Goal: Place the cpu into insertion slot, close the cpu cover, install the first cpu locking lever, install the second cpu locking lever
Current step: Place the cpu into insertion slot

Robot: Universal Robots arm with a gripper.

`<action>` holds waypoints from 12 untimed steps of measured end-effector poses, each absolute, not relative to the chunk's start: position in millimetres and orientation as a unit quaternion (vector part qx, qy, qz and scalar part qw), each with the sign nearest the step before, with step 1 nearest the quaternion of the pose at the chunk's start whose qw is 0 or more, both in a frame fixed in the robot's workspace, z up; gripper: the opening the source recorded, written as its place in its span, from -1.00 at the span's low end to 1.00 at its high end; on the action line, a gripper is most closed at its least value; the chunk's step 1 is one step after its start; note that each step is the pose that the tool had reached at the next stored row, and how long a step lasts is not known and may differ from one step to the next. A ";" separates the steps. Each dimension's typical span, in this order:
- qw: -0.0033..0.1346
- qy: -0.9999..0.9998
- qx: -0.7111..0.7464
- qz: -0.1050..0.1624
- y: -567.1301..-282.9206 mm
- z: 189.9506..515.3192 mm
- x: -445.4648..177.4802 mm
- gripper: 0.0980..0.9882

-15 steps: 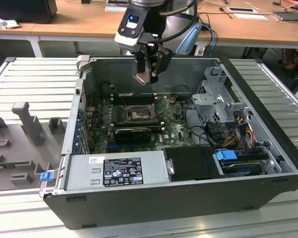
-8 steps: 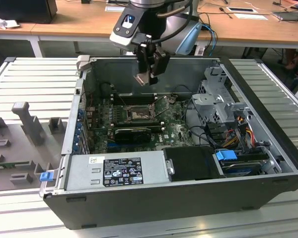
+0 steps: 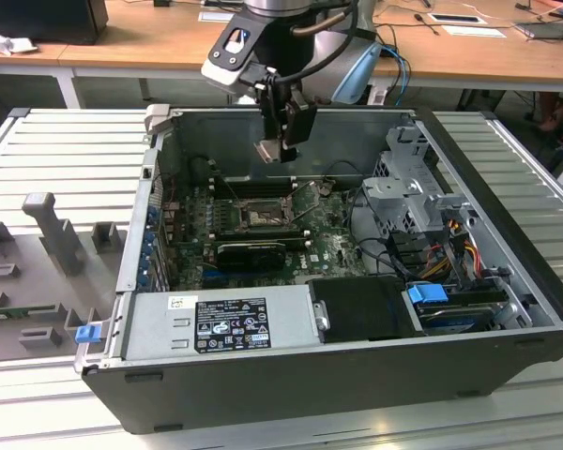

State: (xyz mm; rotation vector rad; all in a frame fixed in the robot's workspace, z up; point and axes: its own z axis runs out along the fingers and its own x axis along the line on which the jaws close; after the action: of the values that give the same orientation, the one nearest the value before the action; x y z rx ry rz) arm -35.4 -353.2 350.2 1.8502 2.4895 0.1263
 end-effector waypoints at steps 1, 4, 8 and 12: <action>0.019 0.802 0.596 0.041 -353.2 349.1 -35.4 -0.03; 0.019 0.792 0.609 0.040 -353.2 347.9 -35.4 -0.03; 0.021 0.772 0.634 0.040 -353.2 346.3 -35.4 -0.03; 0.022 0.754 0.656 0.039 -353.1 344.8 -36.0 -0.03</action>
State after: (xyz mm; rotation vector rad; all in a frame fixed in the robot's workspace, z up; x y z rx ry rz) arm -36.0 -353.1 344.8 2.0320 2.3356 0.1209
